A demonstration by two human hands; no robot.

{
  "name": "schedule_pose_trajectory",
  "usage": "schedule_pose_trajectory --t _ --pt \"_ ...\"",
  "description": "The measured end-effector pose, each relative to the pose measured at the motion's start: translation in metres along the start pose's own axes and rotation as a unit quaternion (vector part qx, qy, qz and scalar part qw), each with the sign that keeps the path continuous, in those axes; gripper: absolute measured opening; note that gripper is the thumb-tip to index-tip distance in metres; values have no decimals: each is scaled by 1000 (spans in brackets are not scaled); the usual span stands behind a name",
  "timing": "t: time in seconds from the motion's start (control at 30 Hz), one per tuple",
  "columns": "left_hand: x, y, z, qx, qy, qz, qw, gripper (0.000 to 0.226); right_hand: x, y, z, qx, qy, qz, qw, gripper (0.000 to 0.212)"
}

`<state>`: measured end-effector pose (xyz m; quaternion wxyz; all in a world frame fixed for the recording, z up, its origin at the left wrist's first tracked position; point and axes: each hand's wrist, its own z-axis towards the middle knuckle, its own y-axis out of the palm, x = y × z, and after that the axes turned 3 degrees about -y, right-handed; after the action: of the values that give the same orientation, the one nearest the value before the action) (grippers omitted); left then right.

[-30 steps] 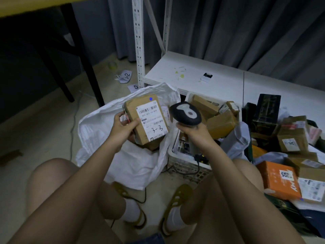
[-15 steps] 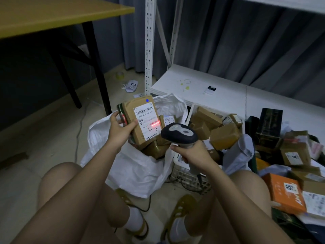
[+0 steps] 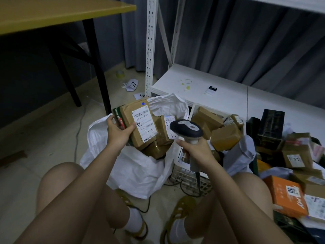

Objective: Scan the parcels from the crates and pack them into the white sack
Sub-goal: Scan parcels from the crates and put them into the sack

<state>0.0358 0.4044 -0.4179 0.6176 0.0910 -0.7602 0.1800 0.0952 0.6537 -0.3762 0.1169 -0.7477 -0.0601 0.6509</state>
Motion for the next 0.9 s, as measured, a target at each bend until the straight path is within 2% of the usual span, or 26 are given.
schedule_pose_trajectory --t 0.17,0.33,0.47,0.53,0.6,0.7,0.73,0.83,0.9 --pt "-20 -1 19 25 -38 37 998 77 10 3 24 80 38 47 995 19" --pt "-29 18 39 10 -11 84 996 81 34 12 64 174 52 32 983 60" --pt "-30 39 54 -29 18 99 994 85 47 22 101 201 62 -12 978 72" --pt "-29 55 60 -52 25 109 992 86 54 26 120 200 76 -23 976 70" --pt "-30 71 66 -65 35 123 990 85 60 29 134 204 101 -50 972 58" --pt "-34 88 78 -44 50 155 986 83 69 31 147 207 115 -30 971 39" --pt "-36 91 84 -40 46 170 984 83 71 31 150 209 109 -11 972 42" --pt "-42 98 97 -39 38 209 976 81 71 32 158 218 98 18 971 77" --pt "-43 104 102 -40 40 220 974 79 65 34 163 229 108 2 967 82"
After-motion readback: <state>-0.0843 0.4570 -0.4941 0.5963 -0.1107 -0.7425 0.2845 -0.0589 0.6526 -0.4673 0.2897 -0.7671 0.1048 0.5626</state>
